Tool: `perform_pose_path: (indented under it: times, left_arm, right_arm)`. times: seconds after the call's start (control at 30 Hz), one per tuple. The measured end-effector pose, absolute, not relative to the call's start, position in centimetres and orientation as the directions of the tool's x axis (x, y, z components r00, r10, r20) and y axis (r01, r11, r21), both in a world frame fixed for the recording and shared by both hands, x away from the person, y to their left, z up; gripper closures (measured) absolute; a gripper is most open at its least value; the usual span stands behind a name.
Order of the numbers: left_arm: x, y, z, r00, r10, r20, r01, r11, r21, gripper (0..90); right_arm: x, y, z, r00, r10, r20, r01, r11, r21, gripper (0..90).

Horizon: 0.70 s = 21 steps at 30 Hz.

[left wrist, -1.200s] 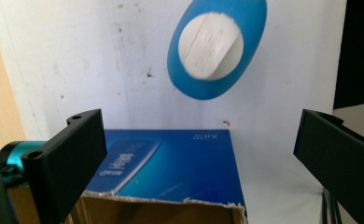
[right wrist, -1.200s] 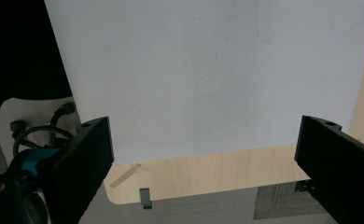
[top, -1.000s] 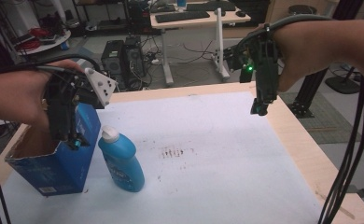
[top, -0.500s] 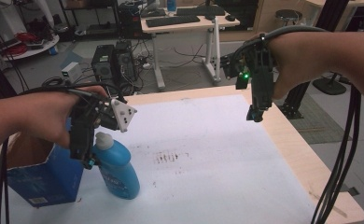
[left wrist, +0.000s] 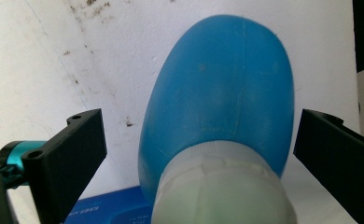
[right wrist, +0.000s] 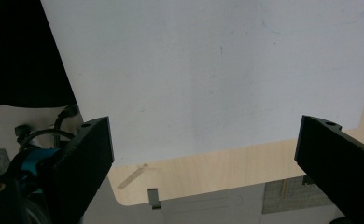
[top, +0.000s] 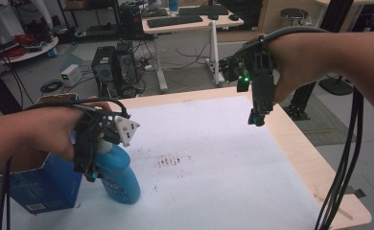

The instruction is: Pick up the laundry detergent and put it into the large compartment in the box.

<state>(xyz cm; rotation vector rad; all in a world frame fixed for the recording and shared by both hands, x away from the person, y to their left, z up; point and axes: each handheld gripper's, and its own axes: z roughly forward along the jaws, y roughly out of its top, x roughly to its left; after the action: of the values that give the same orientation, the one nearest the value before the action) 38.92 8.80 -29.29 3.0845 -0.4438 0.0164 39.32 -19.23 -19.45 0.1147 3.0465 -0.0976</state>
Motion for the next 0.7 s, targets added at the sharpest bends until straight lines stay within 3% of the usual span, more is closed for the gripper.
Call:
perform_pose_path:
  times: [0.7]
  left_arm:
    - [38.77,8.22,-30.18,0.951,-0.31,0.008,-0.31,-0.951,0.009,2.5]
  right_arm:
    - [39.43,-18.99,-19.55,-0.991,0.071,-0.115,0.079,0.995,-0.068,3.6]
